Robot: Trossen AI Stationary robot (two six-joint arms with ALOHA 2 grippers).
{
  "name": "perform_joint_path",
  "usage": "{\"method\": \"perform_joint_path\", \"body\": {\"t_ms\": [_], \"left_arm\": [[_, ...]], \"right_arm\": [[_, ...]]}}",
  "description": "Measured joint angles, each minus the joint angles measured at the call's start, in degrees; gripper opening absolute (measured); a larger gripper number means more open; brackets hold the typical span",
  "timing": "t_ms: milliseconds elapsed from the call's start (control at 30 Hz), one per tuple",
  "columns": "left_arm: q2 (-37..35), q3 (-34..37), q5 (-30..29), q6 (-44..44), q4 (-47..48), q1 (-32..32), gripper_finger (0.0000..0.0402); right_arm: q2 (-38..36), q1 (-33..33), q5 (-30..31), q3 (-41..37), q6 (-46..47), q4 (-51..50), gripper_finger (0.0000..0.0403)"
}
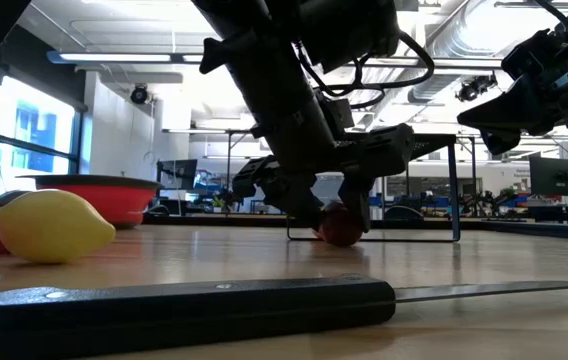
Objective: Pick & Place Fruit
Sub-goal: Put the red Pomegranate into the strainer bowl
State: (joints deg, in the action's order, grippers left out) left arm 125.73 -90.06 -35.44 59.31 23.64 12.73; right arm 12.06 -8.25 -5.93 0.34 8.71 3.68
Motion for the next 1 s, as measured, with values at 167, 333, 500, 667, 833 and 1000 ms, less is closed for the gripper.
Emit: {"method": "perform_joint_path", "body": {"t_ms": [167, 333, 500, 667, 833, 1000], "left_arm": [[0.0, 0.0, 0.1, -0.9, 0.0, 0.0, 0.0225], [-1.1, 0.0, 1.1, -2.3, 0.9, 0.1, 0.0225], [-5.0, -0.1, 1.7, -3.6, 4.4, 0.5, 0.0225], [-8.8, 0.1, 2.4, -4.8, 7.6, 2.0, 0.0225], [-13.1, 0.0, 4.2, -5.5, 10.9, 3.8, 0.0225], [-18.3, -0.1, 4.6, -4.0, 16.5, 5.0, 0.0225]], "right_arm": [[0.0, 0.0, 0.0, 0.0, 0.0, 0.0, 0.0002], [0.0, 0.0, 0.0, 0.0, 0.0, 0.0, 0.0002], [0.0, 0.0, 0.0, 0.0, 0.0, 0.2, 0.0002], [0.0, 0.0, 0.0, 0.0, 0.0, 0.4, 0.0002], [0.0, 0.0, 0.0, 0.0, 0.0, 0.3, 0.0002], [-0.1, 0.0, 0.0, 0.0, 0.0, 0.4, 0.0002]]}}
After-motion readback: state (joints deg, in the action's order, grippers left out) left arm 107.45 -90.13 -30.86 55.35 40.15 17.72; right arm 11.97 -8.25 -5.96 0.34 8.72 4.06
